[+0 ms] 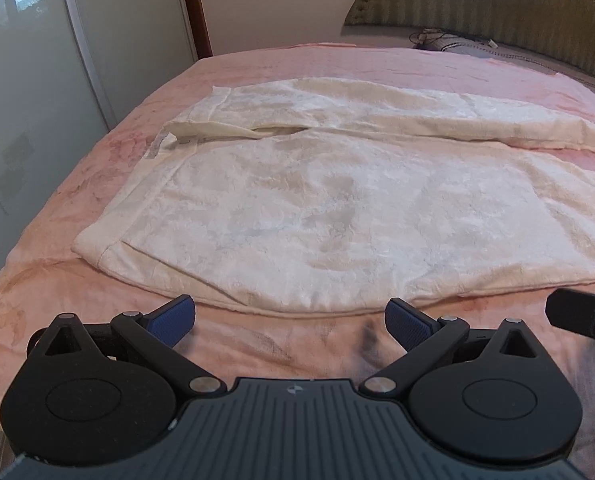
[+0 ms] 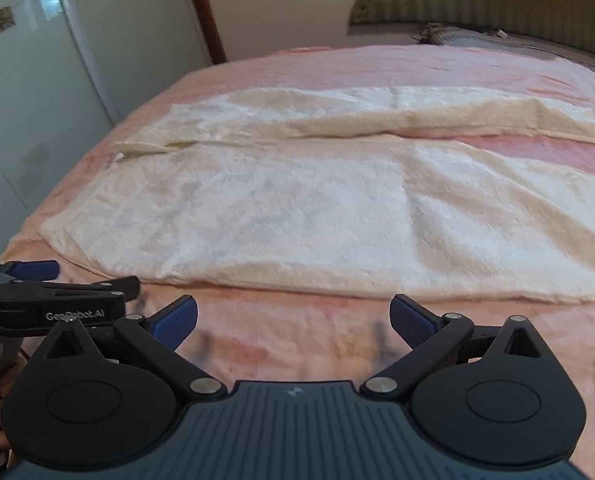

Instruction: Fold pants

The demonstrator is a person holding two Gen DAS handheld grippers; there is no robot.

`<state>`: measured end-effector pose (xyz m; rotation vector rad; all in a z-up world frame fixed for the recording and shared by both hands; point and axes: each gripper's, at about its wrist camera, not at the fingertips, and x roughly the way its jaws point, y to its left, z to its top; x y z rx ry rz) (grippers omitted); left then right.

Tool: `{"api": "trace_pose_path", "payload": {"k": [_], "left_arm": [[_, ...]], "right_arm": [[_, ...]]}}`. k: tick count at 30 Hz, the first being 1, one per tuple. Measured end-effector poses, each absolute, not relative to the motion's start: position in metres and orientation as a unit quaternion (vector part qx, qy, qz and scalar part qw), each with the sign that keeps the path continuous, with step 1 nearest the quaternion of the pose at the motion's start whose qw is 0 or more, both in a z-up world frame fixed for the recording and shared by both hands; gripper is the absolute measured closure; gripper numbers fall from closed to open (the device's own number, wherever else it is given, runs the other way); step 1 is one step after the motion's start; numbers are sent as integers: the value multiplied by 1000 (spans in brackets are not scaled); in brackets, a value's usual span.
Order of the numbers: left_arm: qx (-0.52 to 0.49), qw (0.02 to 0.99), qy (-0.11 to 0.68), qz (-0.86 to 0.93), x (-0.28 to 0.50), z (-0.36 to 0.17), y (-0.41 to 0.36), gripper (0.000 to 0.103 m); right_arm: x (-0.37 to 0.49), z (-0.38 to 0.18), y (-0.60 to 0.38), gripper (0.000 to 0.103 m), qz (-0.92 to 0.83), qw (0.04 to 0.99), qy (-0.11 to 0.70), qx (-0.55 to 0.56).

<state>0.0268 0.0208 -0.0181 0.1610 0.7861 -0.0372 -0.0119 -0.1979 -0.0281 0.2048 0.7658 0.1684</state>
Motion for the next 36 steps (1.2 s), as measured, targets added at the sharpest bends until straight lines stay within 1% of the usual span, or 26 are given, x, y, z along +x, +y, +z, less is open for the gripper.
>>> {"api": "trace_pose_path", "payload": {"k": [3, 7, 10, 11, 13, 16, 19, 23, 24, 25, 28, 29, 30, 31, 32, 33, 34, 36], "left_arm": [[72, 932, 354, -25, 37, -6, 31, 0], [38, 938, 342, -30, 62, 9, 51, 0], [7, 937, 346, -41, 84, 15, 68, 1], [2, 938, 344, -37, 90, 17, 72, 1], [-6, 941, 337, -24, 100, 20, 81, 1], [-33, 941, 337, -7, 118, 24, 95, 1], [-70, 940, 333, -2, 133, 26, 108, 1], [-120, 926, 357, 1, 157, 20, 121, 2], [-130, 921, 368, 1, 164, 18, 122, 2], [-136, 916, 377, 1, 171, 15, 124, 2], [-137, 904, 404, 2, 191, 7, 123, 2], [-134, 900, 414, 0, 200, 5, 122, 2], [-132, 897, 423, 1, 208, 4, 121, 2], [-133, 894, 427, 4, 216, 4, 120, 2], [-135, 894, 427, 8, 225, 5, 119, 2], [-137, 894, 426, 9, 234, 5, 118, 2], [-137, 894, 427, 11, 245, 7, 116, 2], [-145, 893, 426, 7, 270, 11, 111, 2]], "right_arm": [[3, -14, -205, 0, 141, 935, 309, 101], [44, 5, -199, 0, 197, 952, 233, 35], [98, 10, -188, 0, 223, 941, 252, -45], [117, 10, -187, 0, 220, 939, 257, -56], [161, 5, -189, 0, 239, 930, 273, -52], [236, -6, -191, 0, 250, 913, 319, -42], [306, -18, -191, 1, 262, 906, 329, -52], [377, -36, -198, 2, 274, 894, 354, 0], [394, -41, -200, 7, 273, 892, 361, 14], [407, -46, -201, 10, 272, 889, 367, 21], [450, -63, -199, 24, 276, 872, 401, 45], [457, -69, -198, 31, 285, 864, 411, 50], [460, -70, -195, 32, 297, 865, 402, 43], [460, -70, -192, 37, 313, 860, 402, 34], [459, -70, -189, 49, 325, 857, 399, 22], [457, -69, -184, 65, 337, 854, 397, 6], [452, -67, -179, 69, 341, 854, 393, -13], [434, -62, -169, 81, 336, 865, 366, -74]]}}
